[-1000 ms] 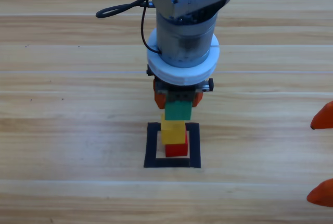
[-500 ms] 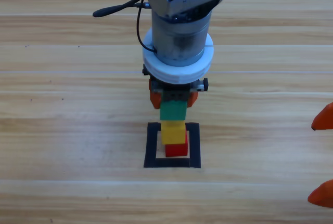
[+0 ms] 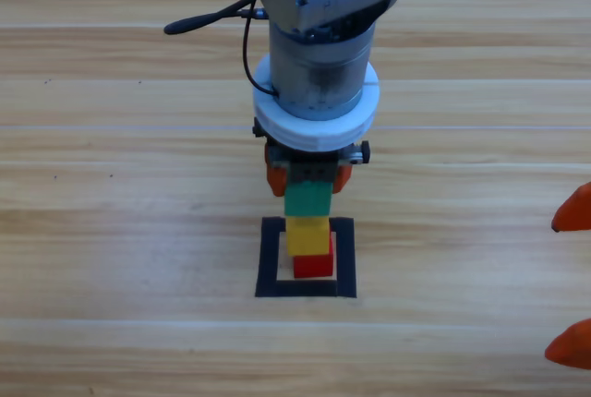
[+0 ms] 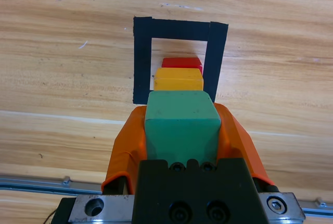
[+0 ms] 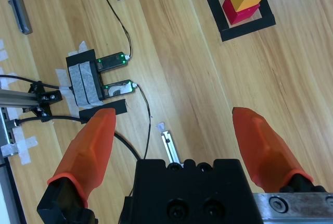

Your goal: Stack the blocks in the rectangular block: red at the bottom, yellow in the middle, green on top

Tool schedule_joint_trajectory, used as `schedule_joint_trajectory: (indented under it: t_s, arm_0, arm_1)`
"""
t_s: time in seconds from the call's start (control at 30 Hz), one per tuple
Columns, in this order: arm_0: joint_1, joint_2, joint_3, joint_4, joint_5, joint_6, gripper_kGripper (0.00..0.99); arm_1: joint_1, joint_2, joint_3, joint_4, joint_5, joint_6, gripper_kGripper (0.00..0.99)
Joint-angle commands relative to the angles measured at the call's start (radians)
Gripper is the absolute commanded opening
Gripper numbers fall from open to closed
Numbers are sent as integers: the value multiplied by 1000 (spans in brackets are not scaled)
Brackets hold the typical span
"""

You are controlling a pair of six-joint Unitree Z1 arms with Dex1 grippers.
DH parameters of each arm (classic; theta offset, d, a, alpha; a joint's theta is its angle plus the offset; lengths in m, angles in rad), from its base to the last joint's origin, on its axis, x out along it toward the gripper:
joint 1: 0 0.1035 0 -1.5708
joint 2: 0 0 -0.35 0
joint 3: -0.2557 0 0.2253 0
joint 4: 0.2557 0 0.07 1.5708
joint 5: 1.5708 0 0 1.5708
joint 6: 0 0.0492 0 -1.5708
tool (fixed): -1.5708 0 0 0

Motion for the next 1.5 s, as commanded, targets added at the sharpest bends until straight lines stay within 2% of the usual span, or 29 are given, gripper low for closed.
schedule_joint_trajectory:
  t_s: [0.03, 1.5]
  arm_0:
    - [23, 43, 15, -18, -12, -38, 0]
    - [42, 49, 49, -44, -21, -47, 0]
  arm_1:
    - [-31, 51, 5, 15, 14, -4, 986]
    - [-31, 54, 5, 24, 26, -13, 986]
